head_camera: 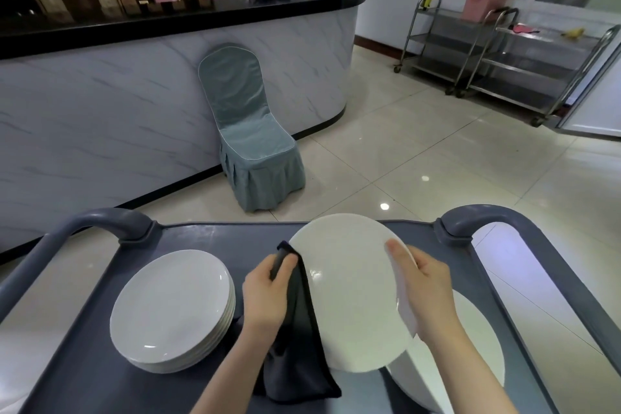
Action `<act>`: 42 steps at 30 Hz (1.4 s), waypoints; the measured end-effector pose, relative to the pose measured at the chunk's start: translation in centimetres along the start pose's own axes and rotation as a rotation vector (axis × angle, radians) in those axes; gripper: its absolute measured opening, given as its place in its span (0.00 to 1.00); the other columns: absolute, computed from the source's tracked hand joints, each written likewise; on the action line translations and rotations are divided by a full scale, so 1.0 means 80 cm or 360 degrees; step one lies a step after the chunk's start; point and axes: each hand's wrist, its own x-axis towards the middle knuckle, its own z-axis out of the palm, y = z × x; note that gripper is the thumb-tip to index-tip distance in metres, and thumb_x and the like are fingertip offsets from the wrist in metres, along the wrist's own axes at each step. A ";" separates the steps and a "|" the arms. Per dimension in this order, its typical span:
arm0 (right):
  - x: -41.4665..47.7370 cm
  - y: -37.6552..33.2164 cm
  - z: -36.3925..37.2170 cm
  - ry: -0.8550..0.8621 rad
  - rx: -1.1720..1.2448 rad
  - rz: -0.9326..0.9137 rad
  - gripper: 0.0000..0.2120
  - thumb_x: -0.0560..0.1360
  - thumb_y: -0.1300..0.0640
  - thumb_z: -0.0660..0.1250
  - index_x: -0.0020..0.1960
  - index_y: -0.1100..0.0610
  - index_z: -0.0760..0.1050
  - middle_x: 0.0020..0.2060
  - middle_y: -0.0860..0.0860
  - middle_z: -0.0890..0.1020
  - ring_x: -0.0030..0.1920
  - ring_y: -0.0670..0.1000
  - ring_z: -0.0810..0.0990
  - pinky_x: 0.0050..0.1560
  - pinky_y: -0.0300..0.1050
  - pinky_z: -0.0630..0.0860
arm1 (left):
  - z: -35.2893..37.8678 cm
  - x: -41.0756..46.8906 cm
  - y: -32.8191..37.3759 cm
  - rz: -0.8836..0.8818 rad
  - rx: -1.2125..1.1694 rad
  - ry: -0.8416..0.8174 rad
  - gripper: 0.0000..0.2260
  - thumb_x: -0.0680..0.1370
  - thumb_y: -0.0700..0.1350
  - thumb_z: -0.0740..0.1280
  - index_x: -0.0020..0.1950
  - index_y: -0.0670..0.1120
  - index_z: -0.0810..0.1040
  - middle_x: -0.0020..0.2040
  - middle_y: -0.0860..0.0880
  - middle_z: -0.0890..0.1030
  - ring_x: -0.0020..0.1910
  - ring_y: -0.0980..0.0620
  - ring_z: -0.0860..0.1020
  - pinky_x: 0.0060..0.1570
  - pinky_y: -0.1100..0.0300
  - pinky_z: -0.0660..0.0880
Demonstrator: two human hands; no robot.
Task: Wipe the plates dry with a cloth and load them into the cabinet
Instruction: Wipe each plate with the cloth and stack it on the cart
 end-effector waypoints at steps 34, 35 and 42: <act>-0.010 -0.020 0.022 0.0207 0.0177 -0.0061 0.25 0.78 0.51 0.69 0.28 0.53 0.62 0.27 0.44 0.63 0.30 0.47 0.60 0.29 0.39 0.59 | -0.004 0.000 0.012 -0.0063 -0.0283 -0.0029 0.12 0.80 0.47 0.67 0.41 0.42 0.80 0.34 0.51 0.83 0.35 0.57 0.76 0.39 0.61 0.76; -0.018 -0.018 0.039 0.0439 0.0414 0.0030 0.25 0.79 0.50 0.68 0.27 0.51 0.63 0.26 0.43 0.64 0.29 0.48 0.61 0.28 0.37 0.61 | 0.012 -0.011 0.011 -0.0294 -0.0518 0.0158 0.13 0.80 0.48 0.66 0.40 0.42 0.81 0.33 0.54 0.82 0.34 0.57 0.76 0.35 0.65 0.76; -0.036 0.013 0.051 0.0254 0.0404 0.0210 0.10 0.78 0.44 0.65 0.41 0.46 0.76 0.32 0.41 0.78 0.38 0.49 0.76 0.41 0.47 0.73 | 0.010 -0.006 0.010 -0.0468 -0.0677 0.0345 0.13 0.80 0.49 0.66 0.39 0.43 0.79 0.37 0.47 0.80 0.38 0.48 0.76 0.41 0.54 0.75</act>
